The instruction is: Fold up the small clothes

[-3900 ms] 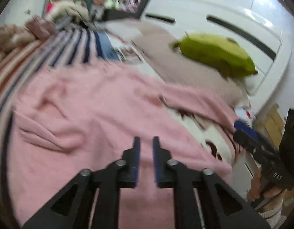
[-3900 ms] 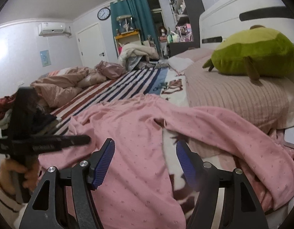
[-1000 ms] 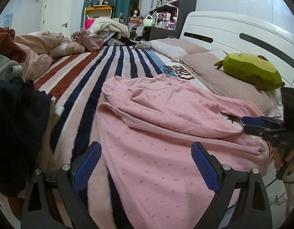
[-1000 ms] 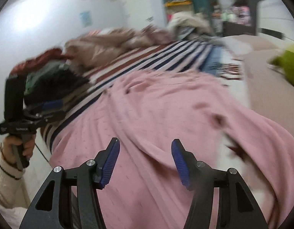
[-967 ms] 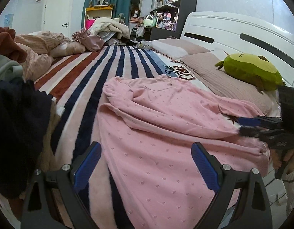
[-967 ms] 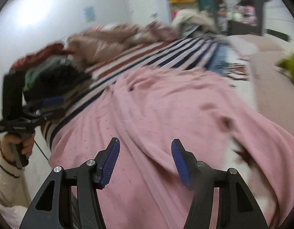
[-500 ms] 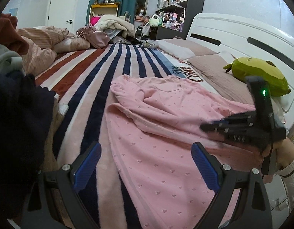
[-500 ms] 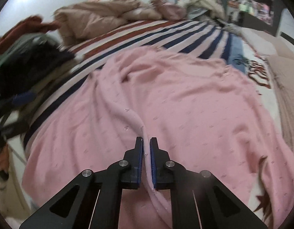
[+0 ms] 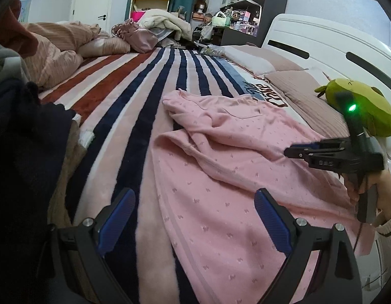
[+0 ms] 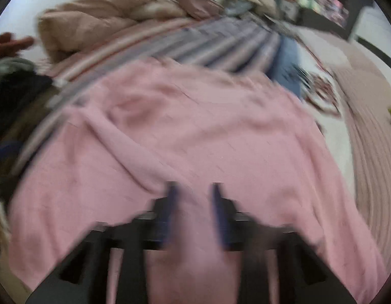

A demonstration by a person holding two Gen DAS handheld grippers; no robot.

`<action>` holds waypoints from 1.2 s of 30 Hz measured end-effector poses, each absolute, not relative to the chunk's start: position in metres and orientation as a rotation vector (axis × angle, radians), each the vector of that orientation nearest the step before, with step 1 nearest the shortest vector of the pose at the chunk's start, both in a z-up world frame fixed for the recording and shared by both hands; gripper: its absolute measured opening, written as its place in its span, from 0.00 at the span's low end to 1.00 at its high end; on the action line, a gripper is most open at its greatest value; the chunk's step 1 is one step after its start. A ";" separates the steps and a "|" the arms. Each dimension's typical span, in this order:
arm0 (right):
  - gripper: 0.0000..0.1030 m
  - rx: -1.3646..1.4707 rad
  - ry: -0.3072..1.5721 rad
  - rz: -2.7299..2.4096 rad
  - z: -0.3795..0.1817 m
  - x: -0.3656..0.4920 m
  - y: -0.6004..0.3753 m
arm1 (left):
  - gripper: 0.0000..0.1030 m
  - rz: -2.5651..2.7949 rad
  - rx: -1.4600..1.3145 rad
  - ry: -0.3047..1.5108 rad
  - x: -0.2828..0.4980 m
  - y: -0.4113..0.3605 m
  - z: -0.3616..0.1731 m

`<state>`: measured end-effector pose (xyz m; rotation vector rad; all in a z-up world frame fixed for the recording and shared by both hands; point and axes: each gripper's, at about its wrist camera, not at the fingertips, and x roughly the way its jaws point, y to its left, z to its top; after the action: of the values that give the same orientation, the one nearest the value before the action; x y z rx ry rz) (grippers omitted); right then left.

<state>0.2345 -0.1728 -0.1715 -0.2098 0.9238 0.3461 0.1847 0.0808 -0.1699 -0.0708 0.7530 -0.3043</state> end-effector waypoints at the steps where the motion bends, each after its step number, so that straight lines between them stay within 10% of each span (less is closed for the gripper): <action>1: 0.50 -0.212 0.905 0.397 -0.165 0.235 -0.163 | 0.91 -0.298 -0.063 0.749 0.188 0.079 -0.169; 9: 0.46 -0.378 0.892 0.639 -0.174 0.264 -0.072 | 0.91 -0.270 -0.048 0.768 0.216 0.076 -0.170; 15: 0.05 -0.410 0.884 0.591 -0.186 0.298 -0.061 | 0.91 -0.248 -0.045 0.791 0.223 0.077 -0.177; 26: 0.16 -0.102 0.978 0.469 -0.192 0.365 -0.133 | 0.89 -0.266 -0.021 0.824 0.240 0.068 -0.183; 36: 0.21 -0.214 1.017 0.390 -0.184 0.364 -0.155 | 0.48 -0.272 0.113 0.870 0.312 0.037 -0.186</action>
<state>0.3643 -0.1555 -0.1835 -0.2143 1.0173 0.3899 0.3120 0.0366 -0.1865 0.1131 0.8700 -0.2719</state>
